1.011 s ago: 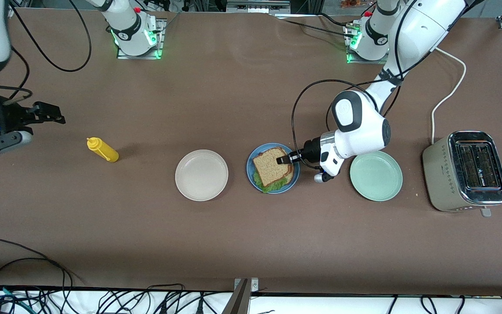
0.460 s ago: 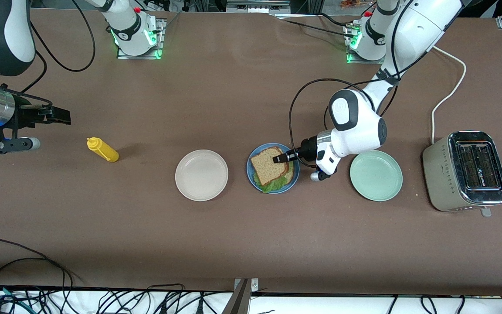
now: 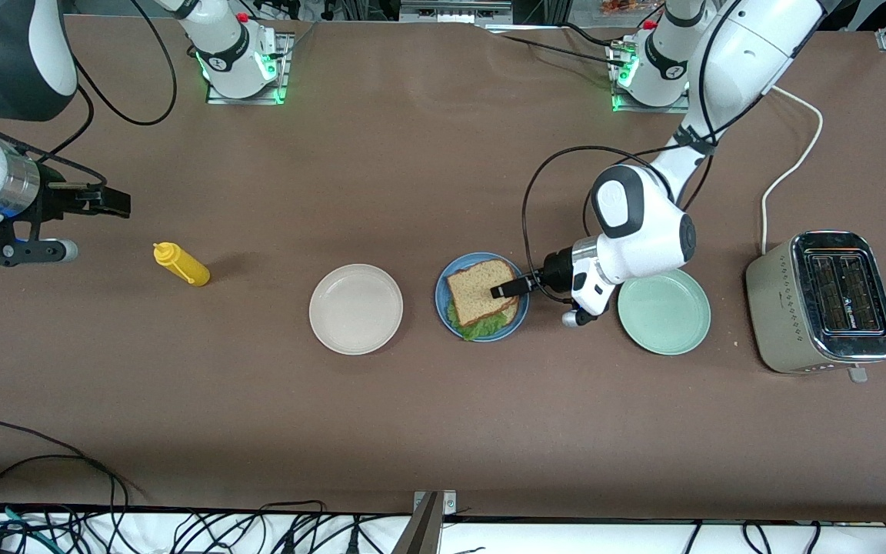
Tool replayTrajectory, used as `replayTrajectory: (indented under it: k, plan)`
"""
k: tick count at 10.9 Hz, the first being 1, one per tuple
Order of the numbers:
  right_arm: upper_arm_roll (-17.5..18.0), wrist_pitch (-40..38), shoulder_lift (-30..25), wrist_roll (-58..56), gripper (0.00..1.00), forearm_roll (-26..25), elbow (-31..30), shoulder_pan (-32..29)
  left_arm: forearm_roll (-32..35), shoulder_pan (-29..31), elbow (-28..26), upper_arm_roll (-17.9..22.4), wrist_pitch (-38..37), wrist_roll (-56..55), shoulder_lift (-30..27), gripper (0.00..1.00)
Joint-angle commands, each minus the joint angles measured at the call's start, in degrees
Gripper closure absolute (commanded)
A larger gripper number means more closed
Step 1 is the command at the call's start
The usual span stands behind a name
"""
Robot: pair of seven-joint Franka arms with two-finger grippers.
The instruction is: Make sandwich in blue plate with both arms
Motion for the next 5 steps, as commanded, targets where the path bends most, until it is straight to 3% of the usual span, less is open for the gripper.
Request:
replayTrajectory:
  k: [1, 5]
  plan:
    - [1.67, 6.06, -8.74, 1.71, 0.0, -1.44, -12.04, -1.48, 8.75, 1.74, 0.16, 1.52, -4.98, 0.4, -0.4, 0.0]
    - [2.19, 11.88, -11.14, -1.08, 0.0, -1.79, -16.2, -3.84, 19.99, 6.21, 1.91, 4.69, -17.91, -0.3, -3.73, 0.0]
